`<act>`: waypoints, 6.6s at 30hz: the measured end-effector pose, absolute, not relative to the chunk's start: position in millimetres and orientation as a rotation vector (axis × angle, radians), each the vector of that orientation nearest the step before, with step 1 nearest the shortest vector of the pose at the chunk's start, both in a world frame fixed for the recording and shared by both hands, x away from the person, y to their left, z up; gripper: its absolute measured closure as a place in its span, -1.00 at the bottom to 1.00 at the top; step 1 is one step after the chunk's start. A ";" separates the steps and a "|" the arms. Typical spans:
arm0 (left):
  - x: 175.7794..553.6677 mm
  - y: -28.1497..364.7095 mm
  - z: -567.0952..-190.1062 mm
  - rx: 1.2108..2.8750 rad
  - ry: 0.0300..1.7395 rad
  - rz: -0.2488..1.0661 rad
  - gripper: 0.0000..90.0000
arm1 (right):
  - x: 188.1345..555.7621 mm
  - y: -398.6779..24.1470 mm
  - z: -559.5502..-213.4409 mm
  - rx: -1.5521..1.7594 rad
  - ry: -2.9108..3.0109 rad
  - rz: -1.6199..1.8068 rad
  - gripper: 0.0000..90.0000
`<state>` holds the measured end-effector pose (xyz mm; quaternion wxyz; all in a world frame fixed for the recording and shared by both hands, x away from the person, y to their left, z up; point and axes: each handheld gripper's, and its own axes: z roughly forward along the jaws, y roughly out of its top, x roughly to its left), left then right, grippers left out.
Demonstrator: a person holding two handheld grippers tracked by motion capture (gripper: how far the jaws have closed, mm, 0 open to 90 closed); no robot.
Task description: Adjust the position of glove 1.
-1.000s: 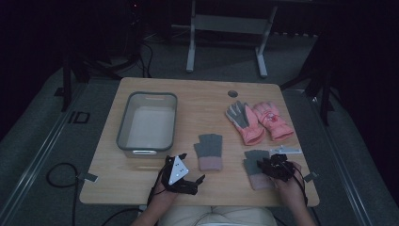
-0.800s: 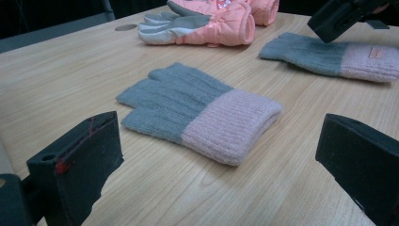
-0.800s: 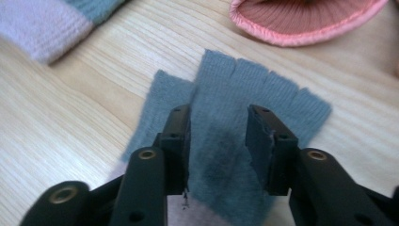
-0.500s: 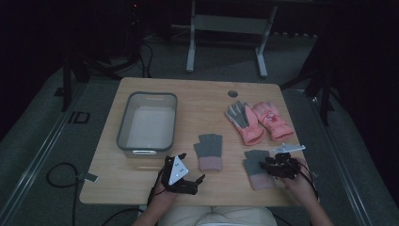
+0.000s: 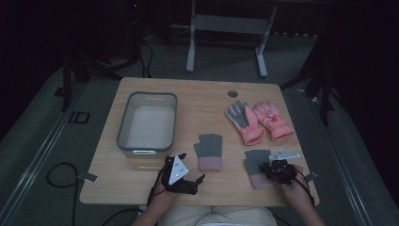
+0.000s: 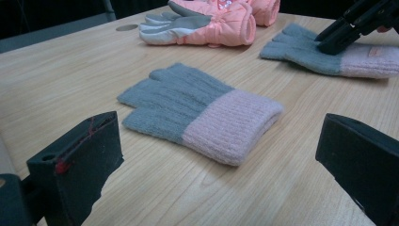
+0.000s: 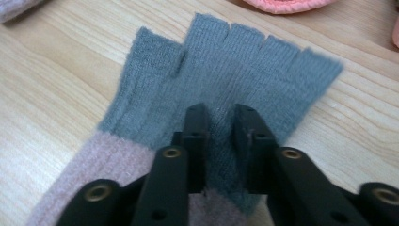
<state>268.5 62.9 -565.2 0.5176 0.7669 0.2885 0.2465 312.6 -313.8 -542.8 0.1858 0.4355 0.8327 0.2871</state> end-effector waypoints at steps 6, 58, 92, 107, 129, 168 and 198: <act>268.4 62.7 -565.3 1.838 0.693 0.594 -0.99 | 308.7 -307.2 -543.4 1.303 2.278 0.795 0.87; 268.9 65.4 -565.3 1.825 0.683 0.573 -0.99 | 352.6 -152.1 -458.0 1.185 2.273 1.055 0.89; 269.6 65.5 -565.2 1.829 0.684 0.563 -0.99 | 373.8 -141.0 -537.1 1.288 2.417 0.950 0.75; 268.8 64.6 -565.2 1.816 0.740 0.611 -0.99 | 373.1 -151.4 -522.7 1.227 2.405 1.011 -0.13; 296.5 34.3 -529.2 2.049 0.558 0.426 -0.99 | 395.1 -201.8 -487.1 1.176 2.485 1.278 -0.65; 307.0 3.3 -558.7 2.388 0.162 0.778 0.38 | 440.1 -160.2 -542.6 1.402 2.486 0.936 -0.11; 327.8 23.0 -492.4 2.384 0.292 0.437 0.59 | 433.6 -162.4 -492.3 1.253 2.625 1.269 0.65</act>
